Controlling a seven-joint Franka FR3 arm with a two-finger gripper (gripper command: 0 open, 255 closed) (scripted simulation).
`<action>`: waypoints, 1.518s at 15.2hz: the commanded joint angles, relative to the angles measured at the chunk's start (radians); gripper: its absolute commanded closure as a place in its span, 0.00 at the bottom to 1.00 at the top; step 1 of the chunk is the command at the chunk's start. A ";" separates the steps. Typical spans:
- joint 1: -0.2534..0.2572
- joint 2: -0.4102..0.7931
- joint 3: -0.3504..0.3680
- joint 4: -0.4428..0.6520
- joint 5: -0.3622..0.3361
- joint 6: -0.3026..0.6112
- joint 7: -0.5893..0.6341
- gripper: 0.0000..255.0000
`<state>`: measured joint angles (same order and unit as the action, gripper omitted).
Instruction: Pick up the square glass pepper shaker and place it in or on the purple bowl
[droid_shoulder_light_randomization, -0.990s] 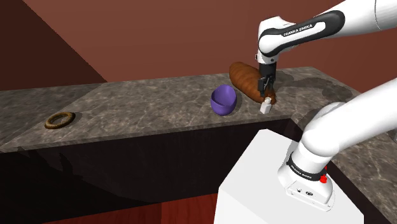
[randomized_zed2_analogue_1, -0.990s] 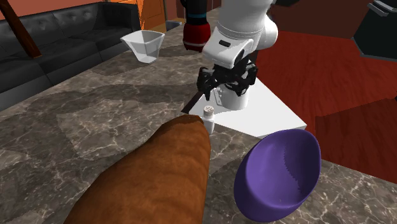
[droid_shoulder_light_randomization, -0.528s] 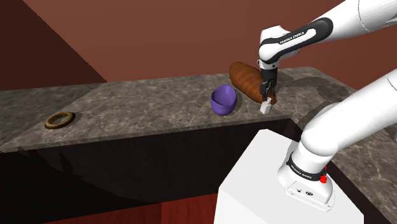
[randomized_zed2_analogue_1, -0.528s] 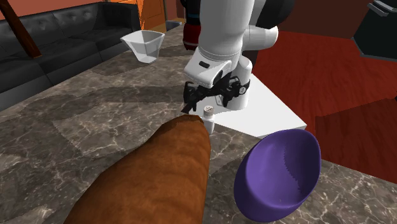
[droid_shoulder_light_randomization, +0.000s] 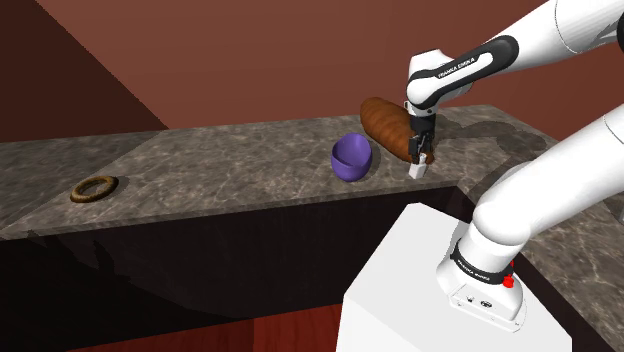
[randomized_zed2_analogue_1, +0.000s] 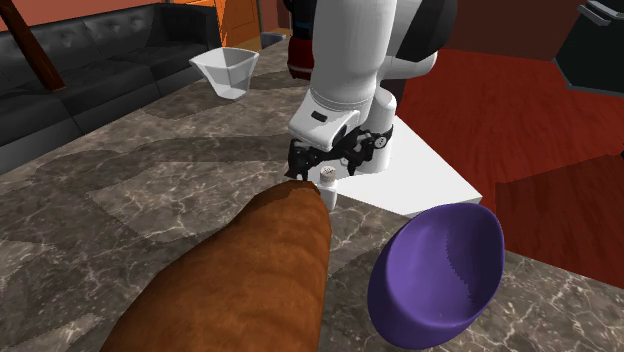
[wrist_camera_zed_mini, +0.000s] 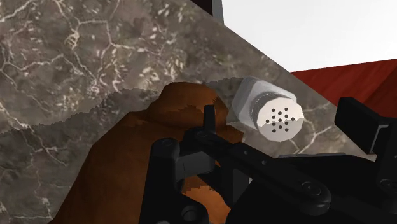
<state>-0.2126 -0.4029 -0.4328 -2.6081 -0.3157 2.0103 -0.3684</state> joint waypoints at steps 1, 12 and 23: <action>-0.001 0.000 -0.001 -0.002 -0.001 0.001 0.000 0.00; -0.001 0.000 -0.001 -0.003 -0.001 0.002 0.000 1.00; -0.001 -0.075 0.030 0.081 0.011 -0.156 -0.007 1.00</action>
<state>-0.2148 -0.4725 -0.4059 -2.5372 -0.3069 1.8697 -0.3752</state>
